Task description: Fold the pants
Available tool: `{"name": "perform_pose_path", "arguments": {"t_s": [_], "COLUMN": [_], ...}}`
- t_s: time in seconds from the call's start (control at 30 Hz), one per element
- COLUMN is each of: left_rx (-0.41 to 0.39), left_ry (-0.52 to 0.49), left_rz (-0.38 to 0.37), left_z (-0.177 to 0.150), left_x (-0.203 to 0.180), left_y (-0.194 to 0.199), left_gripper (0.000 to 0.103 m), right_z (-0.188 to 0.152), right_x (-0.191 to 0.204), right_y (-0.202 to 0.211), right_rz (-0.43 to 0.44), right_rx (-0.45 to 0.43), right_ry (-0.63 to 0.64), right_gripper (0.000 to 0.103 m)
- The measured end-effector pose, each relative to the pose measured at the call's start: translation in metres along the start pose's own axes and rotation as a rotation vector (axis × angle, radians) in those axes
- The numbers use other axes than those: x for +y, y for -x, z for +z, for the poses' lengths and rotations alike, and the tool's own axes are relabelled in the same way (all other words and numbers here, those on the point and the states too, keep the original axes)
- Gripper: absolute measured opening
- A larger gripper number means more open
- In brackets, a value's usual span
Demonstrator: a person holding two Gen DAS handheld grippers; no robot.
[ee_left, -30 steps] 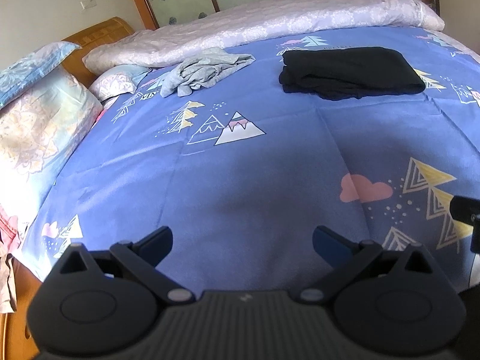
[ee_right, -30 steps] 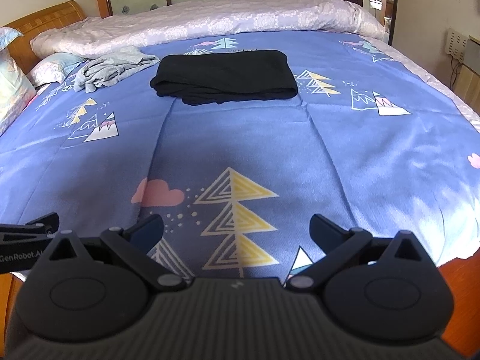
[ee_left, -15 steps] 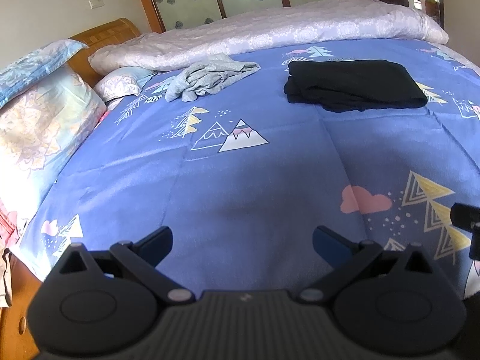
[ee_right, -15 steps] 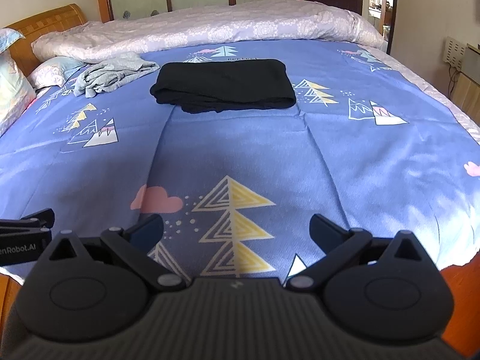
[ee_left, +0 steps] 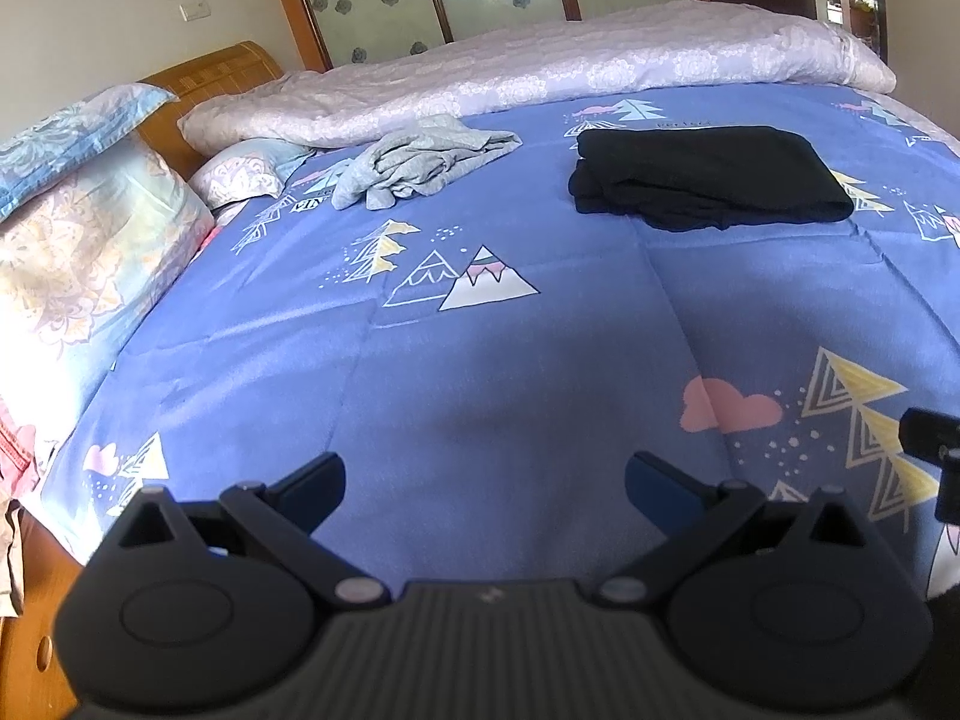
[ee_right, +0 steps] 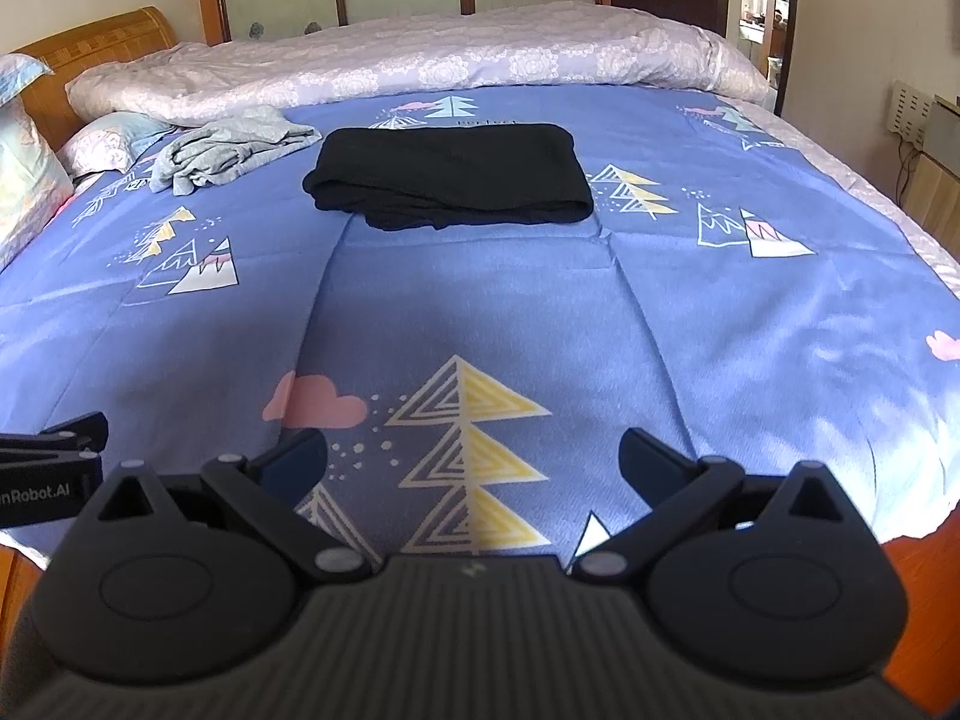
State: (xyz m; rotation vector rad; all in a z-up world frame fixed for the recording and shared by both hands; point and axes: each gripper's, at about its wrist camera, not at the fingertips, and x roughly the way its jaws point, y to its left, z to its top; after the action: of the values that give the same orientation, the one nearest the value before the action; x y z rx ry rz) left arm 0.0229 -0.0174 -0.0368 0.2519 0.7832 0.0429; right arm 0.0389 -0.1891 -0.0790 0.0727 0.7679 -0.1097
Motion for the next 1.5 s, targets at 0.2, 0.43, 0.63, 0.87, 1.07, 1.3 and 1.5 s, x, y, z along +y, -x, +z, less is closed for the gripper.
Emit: {"name": "perform_pose_path", "arguments": {"t_s": [0.2, 0.43, 0.63, 0.87, 1.07, 1.3, 1.5], "left_rx": [-0.007, -0.015, -0.016, -0.020, -0.023, -0.019, -0.024], "left_ry": [0.001, -0.009, -0.018, -0.015, -0.013, -0.012, -0.012], "left_rz": [0.013, 0.025, 0.027, 0.025, 0.023, 0.025, 0.031], "left_z": [0.0016, 0.0023, 0.0016, 0.0017, 0.0017, 0.0015, 0.0011], "left_x": [0.0005, -0.0006, -0.0021, -0.0018, -0.0019, -0.0022, -0.0019], "left_y": [0.0014, 0.0019, 0.0023, 0.0027, 0.0030, 0.0028, 0.0044], "left_gripper": [0.103, 0.103, 0.103, 0.103, 0.103, 0.103, 0.103], "right_z": [0.0011, 0.0011, 0.0012, 0.0017, 0.0019, 0.0021, 0.0024], "right_x": [0.0009, 0.0020, 0.0021, 0.0019, 0.0015, 0.0015, -0.0001], "right_y": [0.0037, 0.0040, 0.0047, 0.0059, 0.0065, 0.0073, 0.0070], "right_rz": [-0.004, -0.005, -0.007, -0.017, -0.016, -0.012, -0.004], "right_rx": [-0.019, -0.023, -0.032, -0.042, -0.045, -0.042, -0.041], "right_ry": [0.010, 0.017, 0.018, 0.019, 0.021, 0.018, 0.004], "right_gripper": [0.103, 0.103, 0.103, 0.103, 0.103, 0.103, 0.103]}}
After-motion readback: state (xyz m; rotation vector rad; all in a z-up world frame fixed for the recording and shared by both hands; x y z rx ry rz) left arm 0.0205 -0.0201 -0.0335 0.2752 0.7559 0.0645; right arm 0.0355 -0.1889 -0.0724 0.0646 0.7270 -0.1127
